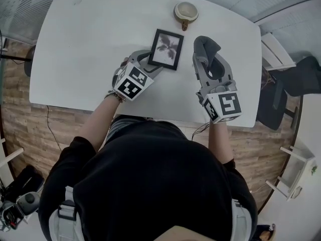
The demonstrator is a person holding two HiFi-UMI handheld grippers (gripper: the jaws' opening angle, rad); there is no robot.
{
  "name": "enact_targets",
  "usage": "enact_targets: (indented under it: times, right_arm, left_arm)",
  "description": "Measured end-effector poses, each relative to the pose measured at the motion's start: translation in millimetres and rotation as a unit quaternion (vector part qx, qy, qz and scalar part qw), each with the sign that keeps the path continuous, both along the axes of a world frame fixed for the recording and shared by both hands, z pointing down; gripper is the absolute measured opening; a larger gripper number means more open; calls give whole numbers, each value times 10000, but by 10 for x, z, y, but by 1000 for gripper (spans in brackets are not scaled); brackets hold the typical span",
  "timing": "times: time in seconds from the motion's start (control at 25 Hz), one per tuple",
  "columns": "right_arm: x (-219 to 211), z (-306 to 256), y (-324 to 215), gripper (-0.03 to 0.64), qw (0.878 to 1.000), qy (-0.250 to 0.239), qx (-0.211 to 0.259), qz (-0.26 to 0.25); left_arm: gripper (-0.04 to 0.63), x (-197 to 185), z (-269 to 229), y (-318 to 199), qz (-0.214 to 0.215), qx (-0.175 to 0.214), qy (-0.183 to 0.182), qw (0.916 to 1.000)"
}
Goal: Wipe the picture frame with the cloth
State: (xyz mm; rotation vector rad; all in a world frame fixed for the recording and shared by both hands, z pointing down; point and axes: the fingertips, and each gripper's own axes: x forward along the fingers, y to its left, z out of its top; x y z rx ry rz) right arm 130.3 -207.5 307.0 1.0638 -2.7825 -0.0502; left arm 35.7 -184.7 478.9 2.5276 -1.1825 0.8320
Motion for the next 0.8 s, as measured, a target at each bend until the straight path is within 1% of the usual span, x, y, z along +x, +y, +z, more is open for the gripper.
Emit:
enact_targets:
  times: [0.2, 0.32, 0.4, 0.48, 0.6, 0.8]
  right_arm:
    - [-119, 391, -265, 109, 9974, 696, -178, -18]
    - [-209, 707, -382, 109, 9896, 1393, -346, -49]
    - [-288, 901, -446, 109, 9833, 1768, -424, -113]
    - [-385, 1020, -516, 109, 9794, 1969, -426, -154]
    - [-471, 1157, -642, 109, 9720, 2317, -377, -86]
    - [-457, 1423, -838, 109, 9584, 2822, -395, 131]
  left_arm:
    - [272, 9, -7, 11, 15, 30, -12, 10000]
    - [272, 17, -4, 8, 24, 35, -19, 10000]
    - [272, 16, 2, 17, 25, 42, -26, 10000]
    - [270, 8, 0, 18, 26, 45, -31, 10000]
    - [270, 4, 1, 10, 35, 46, -26, 10000]
    - [268, 14, 15, 18, 39, 47, -24, 10000]
